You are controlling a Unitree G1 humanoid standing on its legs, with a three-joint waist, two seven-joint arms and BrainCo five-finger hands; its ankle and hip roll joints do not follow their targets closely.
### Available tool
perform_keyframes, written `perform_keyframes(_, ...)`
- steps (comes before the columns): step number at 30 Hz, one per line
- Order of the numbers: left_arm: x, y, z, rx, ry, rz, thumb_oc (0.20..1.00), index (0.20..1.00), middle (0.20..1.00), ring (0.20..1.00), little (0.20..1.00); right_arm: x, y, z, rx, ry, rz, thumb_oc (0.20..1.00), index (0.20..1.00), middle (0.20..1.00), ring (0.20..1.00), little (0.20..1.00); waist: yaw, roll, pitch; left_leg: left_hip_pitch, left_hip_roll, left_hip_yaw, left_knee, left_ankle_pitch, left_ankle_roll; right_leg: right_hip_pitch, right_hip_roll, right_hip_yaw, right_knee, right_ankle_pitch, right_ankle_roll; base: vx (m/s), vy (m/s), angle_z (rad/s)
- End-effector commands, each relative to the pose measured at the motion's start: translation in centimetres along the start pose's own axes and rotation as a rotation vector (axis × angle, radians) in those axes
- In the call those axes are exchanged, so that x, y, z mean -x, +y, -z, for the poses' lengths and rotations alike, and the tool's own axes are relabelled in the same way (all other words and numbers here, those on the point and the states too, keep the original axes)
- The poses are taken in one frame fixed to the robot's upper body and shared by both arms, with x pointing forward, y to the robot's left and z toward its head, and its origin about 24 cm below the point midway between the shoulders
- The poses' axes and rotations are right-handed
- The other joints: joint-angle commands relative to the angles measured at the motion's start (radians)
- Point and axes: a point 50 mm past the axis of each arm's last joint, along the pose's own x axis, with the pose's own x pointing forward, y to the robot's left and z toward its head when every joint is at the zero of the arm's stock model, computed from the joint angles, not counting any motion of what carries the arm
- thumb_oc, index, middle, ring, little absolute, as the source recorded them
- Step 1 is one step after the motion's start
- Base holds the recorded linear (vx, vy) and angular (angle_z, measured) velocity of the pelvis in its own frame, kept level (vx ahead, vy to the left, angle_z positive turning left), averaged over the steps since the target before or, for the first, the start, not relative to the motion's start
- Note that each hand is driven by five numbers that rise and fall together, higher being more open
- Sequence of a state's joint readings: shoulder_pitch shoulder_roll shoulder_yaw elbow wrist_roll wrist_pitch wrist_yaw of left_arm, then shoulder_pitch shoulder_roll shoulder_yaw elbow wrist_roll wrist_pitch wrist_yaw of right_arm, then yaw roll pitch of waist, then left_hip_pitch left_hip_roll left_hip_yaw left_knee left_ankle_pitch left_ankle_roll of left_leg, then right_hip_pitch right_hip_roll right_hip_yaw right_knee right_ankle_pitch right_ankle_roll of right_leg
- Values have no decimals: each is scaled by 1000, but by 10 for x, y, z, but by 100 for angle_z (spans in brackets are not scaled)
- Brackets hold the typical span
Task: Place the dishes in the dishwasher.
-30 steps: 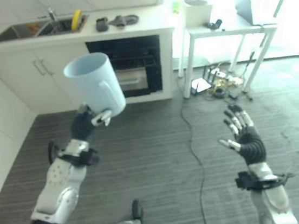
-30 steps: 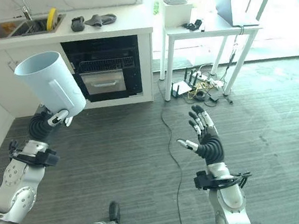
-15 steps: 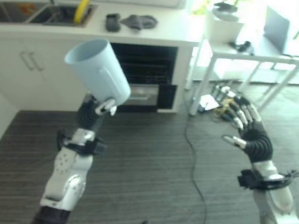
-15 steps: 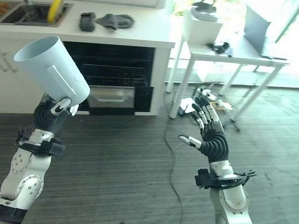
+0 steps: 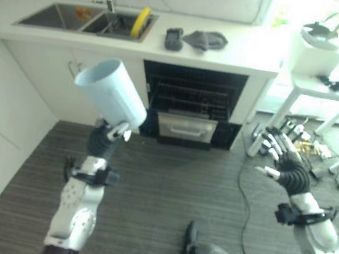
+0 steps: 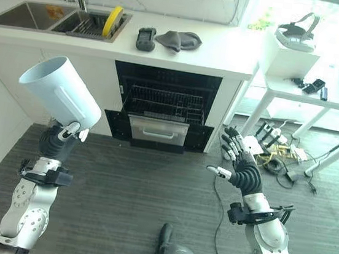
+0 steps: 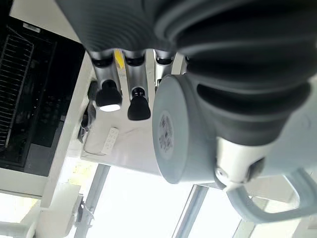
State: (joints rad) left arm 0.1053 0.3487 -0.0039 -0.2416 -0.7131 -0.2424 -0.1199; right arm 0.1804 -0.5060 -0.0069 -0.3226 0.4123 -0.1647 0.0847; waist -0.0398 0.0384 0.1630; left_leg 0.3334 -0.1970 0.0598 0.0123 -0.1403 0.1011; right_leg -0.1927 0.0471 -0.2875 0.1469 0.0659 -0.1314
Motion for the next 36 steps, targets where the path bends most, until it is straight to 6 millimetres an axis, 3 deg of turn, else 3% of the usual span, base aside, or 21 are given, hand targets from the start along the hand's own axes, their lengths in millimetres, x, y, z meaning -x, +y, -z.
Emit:
perform_keyframes(1, -11, -6, -37, 57, -157, 114, 200, 200, 200, 200, 200, -16, 9, -25, -12, -173, 15, 1000, 1000, 1000, 1000, 1000, -12, -66, -29, -79, 157, 22, -51, 7, -69, 158, -120, 81, -194, 69, 264, 267, -217, 2)
perform_keyframes(3, -12, -9, -36, 91, -159, 112, 200, 200, 200, 200, 200, -17, 8, -24, -3, -161, 22, 1000, 1000, 1000, 1000, 1000, -25, -56, -40, -80, 169, 38, -5, 13, -85, 172, -109, 84, -196, 52, 244, 252, -218, 29)
perform_keyframes(6, -11, -12, -34, 109, -157, 110, 200, 200, 200, 200, 200, -9, 0, -22, -5, -141, 32, 1000, 1000, 1000, 1000, 1000, -56, -45, -42, -147, 220, 74, 221, 139, -155, 210, -85, 108, -205, 18, 194, 203, -252, 8)
perform_keyframes(7, -11, -14, -34, 115, -159, 116, 200, 200, 200, 200, 200, -6, -3, -23, 8, -139, 29, 1000, 1000, 1000, 1000, 1000, -63, -53, -35, -218, 241, 91, 394, 185, -185, 233, -88, 116, -210, 5, 171, 158, -268, -10)
perform_keyframes(9, -10, -16, -33, 133, -162, 114, 200, 200, 200, 200, 200, -5, -5, -23, 21, -137, 20, 1000, 1000, 1000, 1000, 1000, -62, -59, -21, -304, 259, 81, 522, 208, -195, 256, -90, 126, -210, -8, 154, 141, -185, -27)
perform_keyframes(10, -9, -16, -32, 139, -159, 118, 200, 200, 200, 200, 200, -6, -7, -23, 24, -136, 30, 1000, 1000, 1000, 1000, 1000, -58, -72, -5, -372, 294, 102, 528, 190, -176, 286, -93, 135, -216, -17, 149, 111, -87, -51)
perform_keyframes(11, -9, -16, -32, 139, -159, 119, 200, 200, 200, 200, 200, -6, -7, -23, 23, -136, 31, 1000, 1000, 1000, 1000, 1000, -56, -73, -4, -372, 296, 105, 525, 188, -175, 289, -93, 137, -217, -18, 150, 243, 57, -57)
perform_keyframes(12, -5, -12, -34, 134, -162, 125, 200, 200, 200, 200, 200, -8, -9, -24, 17, -139, 35, 1000, 1000, 1000, 1000, 1000, -55, -61, -2, -331, 316, 141, 295, 172, -160, 305, -84, 152, -223, -32, 166, 238, 201, -36)
perform_keyframes(16, -3, -6, -36, 140, -176, 108, 200, 200, 200, 200, 200, -7, -12, -25, 37, -135, 17, 1000, 1000, 1000, 1000, 1000, -53, -26, -8, -281, 355, 120, -97, 272, -201, 343, -70, 196, -234, -72, 190, 235, 258, -24)
perform_keyframes(19, -2, -2, -31, 140, -179, 105, 200, 200, 200, 200, 200, -6, -18, -26, 41, -133, 17, 1000, 1000, 1000, 1000, 1000, -48, -16, -6, -333, 382, 105, -100, 313, -226, 387, -70, 209, -234, -108, 189, 210, 303, -33)
perform_keyframes(21, -1, -3, -30, 129, -183, 98, 200, 200, 200, 200, 200, -7, -17, -27, 50, -136, 1, 1000, 1000, 1000, 1000, 1000, -41, -18, -9, -325, 377, 109, -100, 264, -213, 396, -93, 200, -234, -113, 195, 187, 355, -37)
perform_keyframes(24, -6, -2, -30, 119, -180, 84, 200, 200, 200, 200, 200, -8, -14, -29, 41, -138, -8, 1000, 1000, 1000, 1000, 1000, -38, -21, -24, -315, 364, 125, -100, 242, -207, 420, -129, 167, -234, -117, 225, 163, 374, -41)
perform_keyframes(26, -12, -6, -33, 80, -170, 120, 200, 200, 200, 200, 200, -7, -13, -31, 25, -145, 11, 1000, 1000, 1000, 1000, 1000, -19, -38, -36, -297, 329, 110, -100, 208, -181, 428, -161, 143, -211, -119, 253, 226, 478, -24)
perform_keyframes(28, -20, -11, -35, 25, -158, 165, 200, 200, 200, 200, 200, -12, -9, -30, 1, -153, 36, 1000, 1000, 1000, 1000, 1000, 21, -62, -36, -295, 288, 57, -100, 189, -141, 396, -194, 127, -90, -144, 276, 200, 469, 12)
perform_keyframes(32, -22, -12, -36, -11, -146, 179, 200, 200, 200, 200, 200, -14, 0, -24, -18, -130, 19, 1000, 1000, 1000, 1000, 1000, 52, -84, -36, -296, 251, 25, -100, 181, -105, 369, -205, 131, 8, -129, 289, 95, 190, 15)
perform_keyframes(34, -21, -10, -37, -54, -134, 160, 200, 200, 200, 200, 200, -15, 8, -17, -36, -93, -12, 1000, 1000, 1000, 1000, 1000, 63, -87, -26, -277, 237, 17, -97, 165, -86, 304, -209, 122, 132, -98, 285, 132, 145, -13)
perform_keyframes(36, -22, -10, -39, -86, -138, 157, 200, 200, 200, 200, 200, -16, 12, -13, -44, -79, -35, 1000, 1000, 1000, 1000, 1000, 62, -88, -21, -269, 238, 23, -98, 161, -89, 284, -211, 118, 104, -101, 276, 98, -64, -30)
